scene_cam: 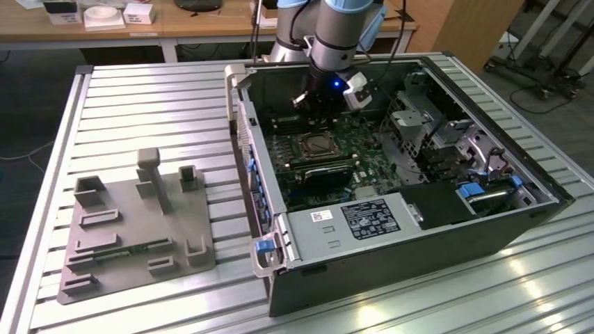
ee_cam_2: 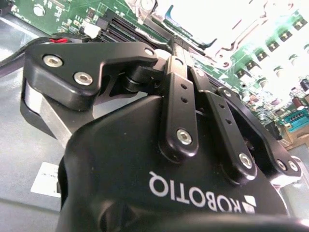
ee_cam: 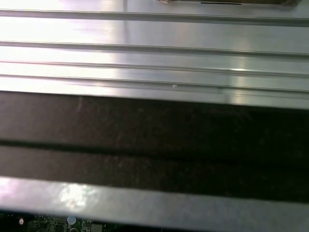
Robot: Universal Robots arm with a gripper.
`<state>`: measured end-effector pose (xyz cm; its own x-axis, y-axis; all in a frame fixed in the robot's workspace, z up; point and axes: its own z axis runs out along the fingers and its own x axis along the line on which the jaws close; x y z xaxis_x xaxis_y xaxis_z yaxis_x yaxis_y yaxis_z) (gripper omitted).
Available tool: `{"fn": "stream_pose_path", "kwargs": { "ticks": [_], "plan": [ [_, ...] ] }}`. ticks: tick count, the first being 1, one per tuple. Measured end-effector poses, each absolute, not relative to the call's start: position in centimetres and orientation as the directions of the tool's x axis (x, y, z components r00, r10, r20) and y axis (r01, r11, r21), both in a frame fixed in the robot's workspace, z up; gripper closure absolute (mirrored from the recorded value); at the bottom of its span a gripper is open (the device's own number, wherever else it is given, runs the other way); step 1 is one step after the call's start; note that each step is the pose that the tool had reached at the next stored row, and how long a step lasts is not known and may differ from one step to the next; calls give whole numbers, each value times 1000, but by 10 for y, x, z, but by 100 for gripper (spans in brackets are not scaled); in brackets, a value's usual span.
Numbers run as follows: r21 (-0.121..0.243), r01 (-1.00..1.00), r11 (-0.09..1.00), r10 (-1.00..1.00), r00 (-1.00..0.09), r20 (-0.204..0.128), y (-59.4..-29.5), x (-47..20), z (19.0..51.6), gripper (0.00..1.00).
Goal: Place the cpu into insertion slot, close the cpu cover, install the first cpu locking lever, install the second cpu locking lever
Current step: 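Install the first cpu locking lever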
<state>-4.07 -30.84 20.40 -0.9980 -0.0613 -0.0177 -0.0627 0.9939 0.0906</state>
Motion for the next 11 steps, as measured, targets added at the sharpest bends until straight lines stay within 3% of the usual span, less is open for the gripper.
{"fn": "stream_pose_path", "kwargs": {
  "ticks": [11],
  "plan": [
    [82, -63, 995, -62, -998, -17, -308, -41, 201, 89]
  ]
}}
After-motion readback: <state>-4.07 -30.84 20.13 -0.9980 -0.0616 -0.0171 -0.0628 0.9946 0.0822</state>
